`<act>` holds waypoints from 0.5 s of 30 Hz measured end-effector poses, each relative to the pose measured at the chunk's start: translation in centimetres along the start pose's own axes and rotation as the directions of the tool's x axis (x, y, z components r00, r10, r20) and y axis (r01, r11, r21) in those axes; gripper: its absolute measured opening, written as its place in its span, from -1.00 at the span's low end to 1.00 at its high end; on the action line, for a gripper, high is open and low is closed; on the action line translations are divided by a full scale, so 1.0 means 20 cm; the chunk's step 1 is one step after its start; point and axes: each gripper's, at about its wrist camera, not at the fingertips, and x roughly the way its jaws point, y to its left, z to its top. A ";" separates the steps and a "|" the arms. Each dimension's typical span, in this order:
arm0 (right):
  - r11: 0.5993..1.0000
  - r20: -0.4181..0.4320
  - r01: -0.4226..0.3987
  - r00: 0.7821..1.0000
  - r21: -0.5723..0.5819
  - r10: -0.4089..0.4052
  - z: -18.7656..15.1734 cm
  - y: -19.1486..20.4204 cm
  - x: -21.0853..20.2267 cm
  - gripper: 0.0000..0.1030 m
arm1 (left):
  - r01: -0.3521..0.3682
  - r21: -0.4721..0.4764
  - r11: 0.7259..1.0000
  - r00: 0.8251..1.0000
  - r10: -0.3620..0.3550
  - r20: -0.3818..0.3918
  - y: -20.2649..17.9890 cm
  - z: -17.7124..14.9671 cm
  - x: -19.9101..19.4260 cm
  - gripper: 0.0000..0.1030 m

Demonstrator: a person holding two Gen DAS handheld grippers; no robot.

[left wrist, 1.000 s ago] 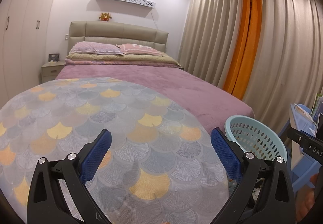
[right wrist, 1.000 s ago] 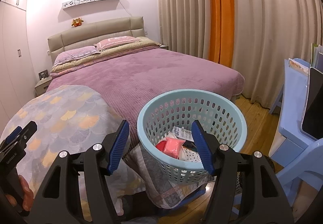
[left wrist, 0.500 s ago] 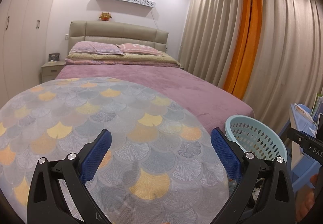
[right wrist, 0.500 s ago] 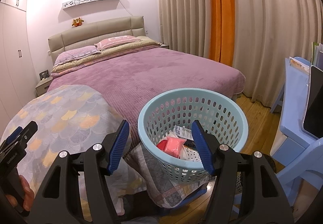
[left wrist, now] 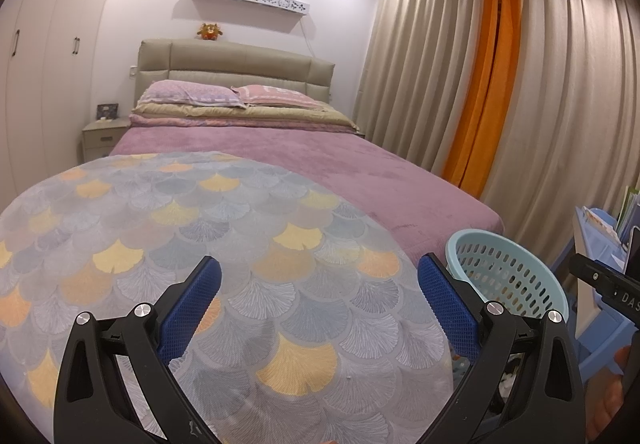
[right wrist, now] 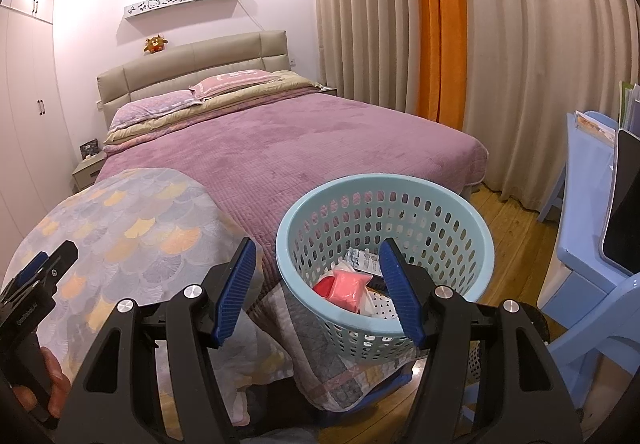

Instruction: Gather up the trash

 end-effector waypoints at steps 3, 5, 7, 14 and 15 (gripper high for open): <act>1.000 0.002 -0.004 1.000 -0.004 0.004 0.00 0.01 -0.01 0.17 | -0.018 0.023 1.000 1.000 0.017 0.012 -0.02 0.00 -0.02 0.85; 1.000 0.005 -0.006 1.000 -0.004 0.006 0.00 0.01 -0.01 0.17 | -0.029 0.043 0.999 0.999 0.029 0.015 -0.04 0.02 -0.05 0.85; 1.000 0.006 -0.010 1.000 -0.004 0.010 0.00 0.02 -0.02 0.17 | -0.027 0.050 0.998 0.999 0.026 0.018 -0.06 0.04 -0.08 0.85; 1.000 0.015 -0.016 1.000 -0.007 0.016 0.02 0.02 -0.06 0.17 | -0.044 0.086 0.995 0.999 0.042 0.027 -0.12 0.09 -0.17 0.85; 1.000 0.017 -0.017 1.000 -0.006 0.017 0.02 0.02 -0.06 0.17 | -0.045 0.090 0.995 0.999 0.043 0.028 -0.13 0.10 -0.18 0.85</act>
